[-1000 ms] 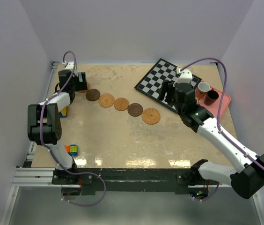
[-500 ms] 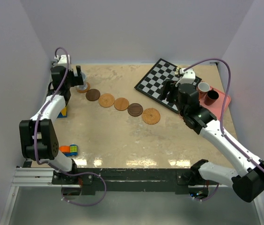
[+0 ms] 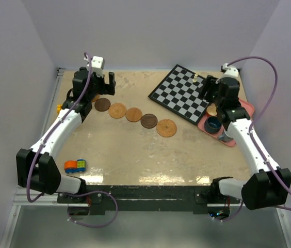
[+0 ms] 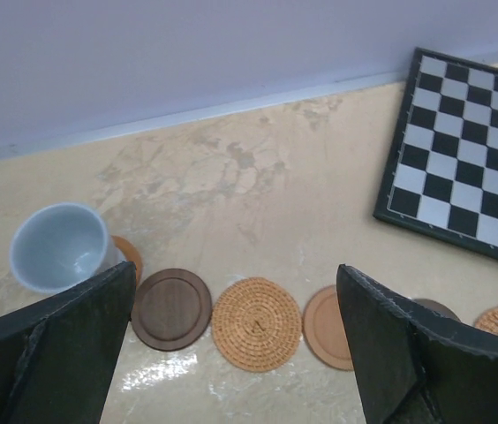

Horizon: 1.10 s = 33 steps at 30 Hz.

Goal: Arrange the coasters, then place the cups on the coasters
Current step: Pick up the cup at the center of the board.

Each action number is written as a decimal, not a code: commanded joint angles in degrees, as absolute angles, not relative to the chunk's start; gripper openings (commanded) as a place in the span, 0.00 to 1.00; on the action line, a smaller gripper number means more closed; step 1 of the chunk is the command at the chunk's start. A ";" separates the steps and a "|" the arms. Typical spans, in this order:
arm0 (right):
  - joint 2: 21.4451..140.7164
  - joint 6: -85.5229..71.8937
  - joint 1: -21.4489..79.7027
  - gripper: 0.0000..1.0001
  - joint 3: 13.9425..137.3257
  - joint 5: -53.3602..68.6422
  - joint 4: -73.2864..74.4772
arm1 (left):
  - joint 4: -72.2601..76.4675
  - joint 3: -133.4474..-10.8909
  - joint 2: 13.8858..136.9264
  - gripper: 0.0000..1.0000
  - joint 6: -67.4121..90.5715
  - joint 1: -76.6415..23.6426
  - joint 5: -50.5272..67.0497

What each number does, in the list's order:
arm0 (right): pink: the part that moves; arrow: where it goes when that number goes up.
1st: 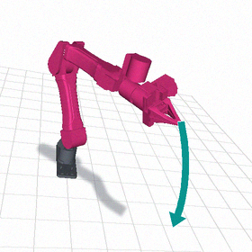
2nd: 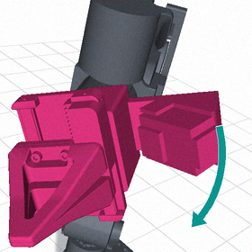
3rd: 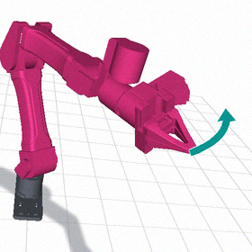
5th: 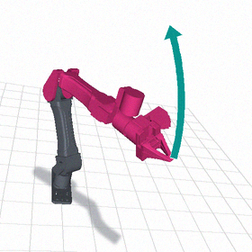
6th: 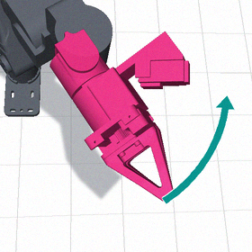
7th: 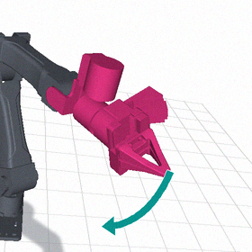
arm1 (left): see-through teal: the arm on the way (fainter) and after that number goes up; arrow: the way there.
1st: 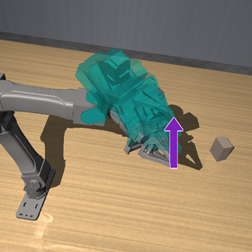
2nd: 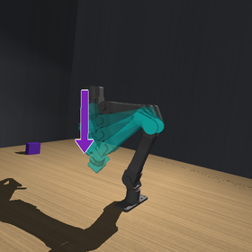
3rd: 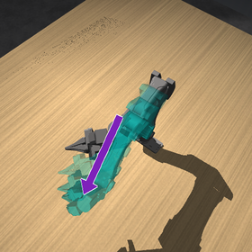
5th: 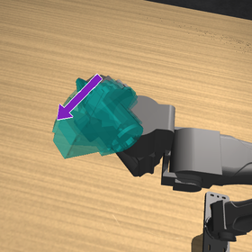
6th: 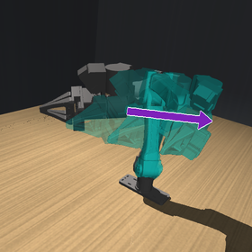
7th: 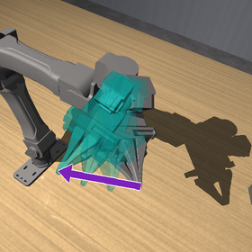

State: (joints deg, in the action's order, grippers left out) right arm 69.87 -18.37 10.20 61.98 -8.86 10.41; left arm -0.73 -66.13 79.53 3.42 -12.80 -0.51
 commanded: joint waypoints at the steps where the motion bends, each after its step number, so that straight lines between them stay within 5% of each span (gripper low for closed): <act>1: 71.10 -19.16 0.19 0.63 62.76 -1.85 9.76 | -2.11 -66.09 79.89 1.00 2.90 -17.39 0.26; 5: 73.73 -19.78 -7.72 0.58 62.14 -1.22 8.53 | -1.85 -66.18 79.89 0.99 4.30 -19.07 1.84; 11: 76.55 -17.58 -10.54 0.57 61.53 -17.04 9.85 | -1.76 -66.45 79.28 0.99 6.33 -21.44 4.83; 18: 77.96 -24.77 -14.50 0.53 56.52 -5.10 11.07 | -1.49 -66.45 79.80 0.99 7.56 -21.88 6.94; 33: 74.80 -27.60 -14.68 0.57 51.59 -7.82 19.15 | -2.20 -66.97 79.19 0.99 7.47 -21.97 6.42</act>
